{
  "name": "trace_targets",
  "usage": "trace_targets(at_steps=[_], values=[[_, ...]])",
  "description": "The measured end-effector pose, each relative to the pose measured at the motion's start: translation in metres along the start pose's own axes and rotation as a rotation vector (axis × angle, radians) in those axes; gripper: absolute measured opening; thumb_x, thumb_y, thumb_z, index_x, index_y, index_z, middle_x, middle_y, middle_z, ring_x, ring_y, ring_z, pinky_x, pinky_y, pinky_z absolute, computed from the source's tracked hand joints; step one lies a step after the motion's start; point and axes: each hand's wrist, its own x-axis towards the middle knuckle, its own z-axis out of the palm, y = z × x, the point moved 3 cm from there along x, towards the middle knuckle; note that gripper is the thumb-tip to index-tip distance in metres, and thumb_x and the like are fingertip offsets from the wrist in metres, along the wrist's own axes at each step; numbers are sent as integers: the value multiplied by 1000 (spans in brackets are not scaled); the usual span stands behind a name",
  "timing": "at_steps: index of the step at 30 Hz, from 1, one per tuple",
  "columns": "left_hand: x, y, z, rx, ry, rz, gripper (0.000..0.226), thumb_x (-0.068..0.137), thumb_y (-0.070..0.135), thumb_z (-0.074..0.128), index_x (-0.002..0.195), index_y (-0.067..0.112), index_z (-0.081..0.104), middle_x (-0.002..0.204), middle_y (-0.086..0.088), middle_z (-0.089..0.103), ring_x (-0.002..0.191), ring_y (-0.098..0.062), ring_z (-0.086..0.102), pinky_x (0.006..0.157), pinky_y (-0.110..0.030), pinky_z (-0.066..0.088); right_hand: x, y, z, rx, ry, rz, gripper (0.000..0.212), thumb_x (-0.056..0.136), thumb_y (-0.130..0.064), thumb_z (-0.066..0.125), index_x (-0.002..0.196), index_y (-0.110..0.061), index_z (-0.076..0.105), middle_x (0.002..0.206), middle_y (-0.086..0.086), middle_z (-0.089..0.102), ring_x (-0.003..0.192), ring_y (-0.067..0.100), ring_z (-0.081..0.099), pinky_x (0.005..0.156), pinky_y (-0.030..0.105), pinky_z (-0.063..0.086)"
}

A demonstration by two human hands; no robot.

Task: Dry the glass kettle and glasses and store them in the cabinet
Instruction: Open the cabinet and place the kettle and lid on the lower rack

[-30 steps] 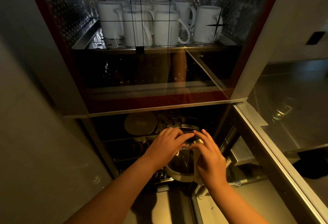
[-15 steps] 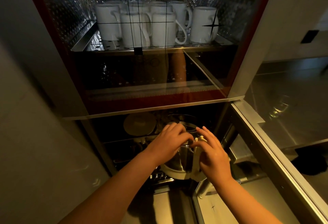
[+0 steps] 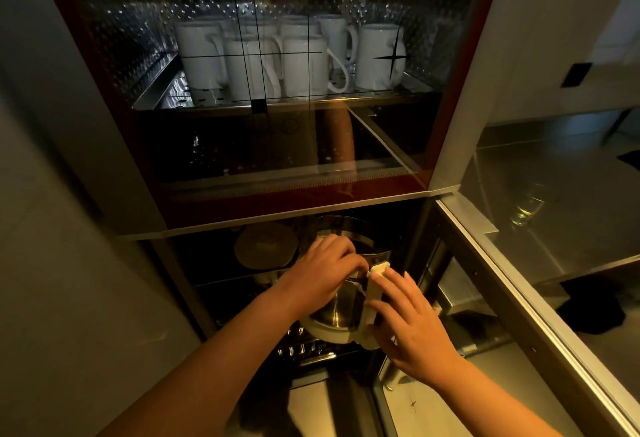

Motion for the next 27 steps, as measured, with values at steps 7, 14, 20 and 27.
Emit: trace_targets(at_steps=[7, 14, 20, 27], values=[[-2, -1, -7, -18, 24, -2, 30, 87, 6, 64, 116, 15, 62, 106, -5, 55, 101, -18, 50, 87, -25, 37, -1, -5, -6, -153, -75, -183, 46, 82, -44, 61, 121, -19, 57, 148, 5, 36, 142, 26, 21, 115, 52, 10], [-4, -3, -11, -74, 21, -38, 29, 90, 9, 60, 118, 16, 61, 106, -2, 53, 100, -14, 45, 88, -23, 36, 5, 2, -16, -268, -242, -276, 45, 75, -42, 66, 117, -25, 63, 141, 1, 47, 139, 23, 26, 115, 53, 4], [-3, -6, -10, -97, 13, -58, 28, 90, 12, 59, 117, 19, 62, 105, 0, 52, 100, -11, 45, 90, -26, 38, 7, 3, -19, -357, -397, -337, 60, 54, -28, 87, 110, -30, 64, 132, -2, 55, 132, 23, 38, 108, 58, 11], [-2, -11, -8, -160, -23, -95, 27, 94, 16, 54, 119, 23, 60, 102, 11, 45, 97, 0, 36, 89, -16, 29, 9, 0, -22, -418, -436, -388, 59, 46, -20, 87, 101, -32, 68, 118, -4, 63, 120, 22, 53, 103, 63, 15]])
